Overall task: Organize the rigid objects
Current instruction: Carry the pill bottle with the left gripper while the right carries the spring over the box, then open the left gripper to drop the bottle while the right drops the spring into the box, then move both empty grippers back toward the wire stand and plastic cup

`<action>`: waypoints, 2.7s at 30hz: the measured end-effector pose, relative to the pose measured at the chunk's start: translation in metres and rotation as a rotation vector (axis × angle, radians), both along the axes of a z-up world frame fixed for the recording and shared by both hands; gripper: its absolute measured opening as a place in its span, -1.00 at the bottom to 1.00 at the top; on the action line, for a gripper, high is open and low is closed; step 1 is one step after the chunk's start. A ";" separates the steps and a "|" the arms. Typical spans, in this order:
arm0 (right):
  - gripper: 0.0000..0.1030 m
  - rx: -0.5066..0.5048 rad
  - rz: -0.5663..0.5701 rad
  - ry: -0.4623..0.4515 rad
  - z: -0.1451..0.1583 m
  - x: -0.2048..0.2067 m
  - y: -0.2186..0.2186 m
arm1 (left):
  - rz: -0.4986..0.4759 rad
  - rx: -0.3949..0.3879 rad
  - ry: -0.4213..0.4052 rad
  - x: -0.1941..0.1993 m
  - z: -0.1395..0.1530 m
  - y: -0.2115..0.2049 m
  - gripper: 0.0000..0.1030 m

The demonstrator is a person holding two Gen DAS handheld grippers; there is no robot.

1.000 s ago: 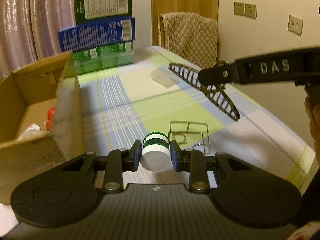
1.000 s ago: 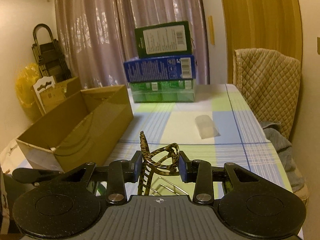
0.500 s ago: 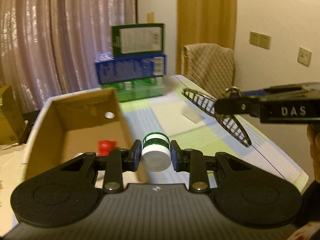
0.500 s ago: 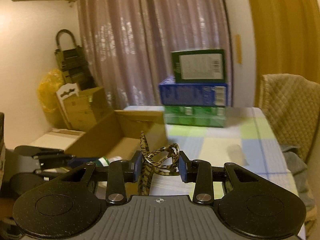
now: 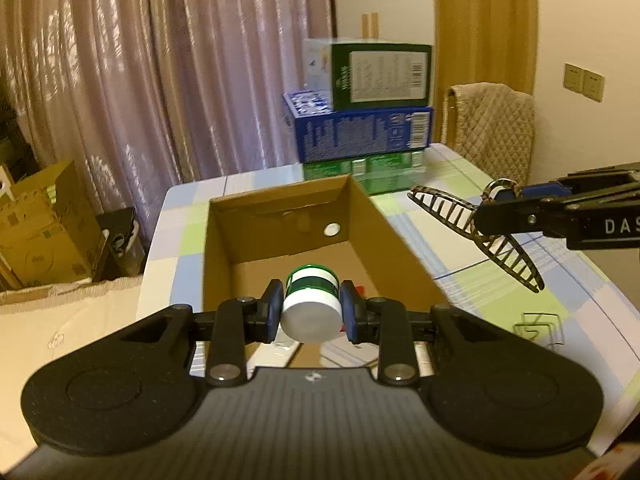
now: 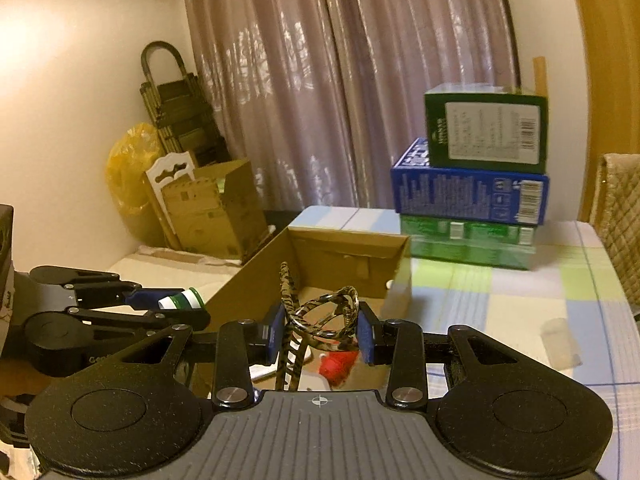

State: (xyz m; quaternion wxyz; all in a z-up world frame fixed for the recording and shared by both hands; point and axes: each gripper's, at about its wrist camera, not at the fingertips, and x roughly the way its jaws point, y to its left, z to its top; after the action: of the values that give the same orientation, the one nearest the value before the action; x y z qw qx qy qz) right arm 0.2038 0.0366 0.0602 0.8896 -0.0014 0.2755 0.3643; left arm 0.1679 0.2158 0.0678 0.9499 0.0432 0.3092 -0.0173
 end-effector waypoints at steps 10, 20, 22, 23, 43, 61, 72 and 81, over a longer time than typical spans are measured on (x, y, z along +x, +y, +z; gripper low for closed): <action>-0.34 -0.055 0.007 0.036 -0.026 0.022 0.034 | -0.003 -0.019 0.055 0.027 -0.034 0.017 -0.50; -0.34 -0.072 0.013 0.072 -0.046 0.032 0.048 | 0.005 -0.025 0.084 0.040 -0.050 0.024 -0.50; -0.34 -0.074 0.010 0.076 -0.048 0.034 0.049 | 0.005 -0.023 0.087 0.042 -0.052 0.025 -0.50; -0.34 -0.075 0.008 0.079 -0.050 0.035 0.048 | 0.005 -0.023 0.089 0.043 -0.053 0.025 -0.50; -0.34 -0.089 -0.026 0.091 -0.056 0.041 0.047 | 0.000 -0.050 0.100 0.056 -0.061 0.029 -0.50; -0.33 -0.105 -0.033 0.094 -0.061 0.042 0.049 | 0.034 -0.056 0.057 0.043 -0.047 0.038 -0.50; -0.31 -0.072 -0.042 0.049 -0.056 0.041 0.049 | 0.048 -0.064 0.047 0.038 -0.047 0.038 -0.41; -0.15 -0.036 -0.067 0.022 -0.034 0.020 0.024 | 0.064 -0.090 0.028 0.021 -0.036 0.031 -0.38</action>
State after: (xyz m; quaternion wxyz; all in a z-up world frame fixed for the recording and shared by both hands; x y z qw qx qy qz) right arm 0.2240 0.0606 0.0264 0.8982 -0.0040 0.2914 0.3292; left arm 0.1887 0.2464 0.0317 0.9465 -0.0095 0.3227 -0.0013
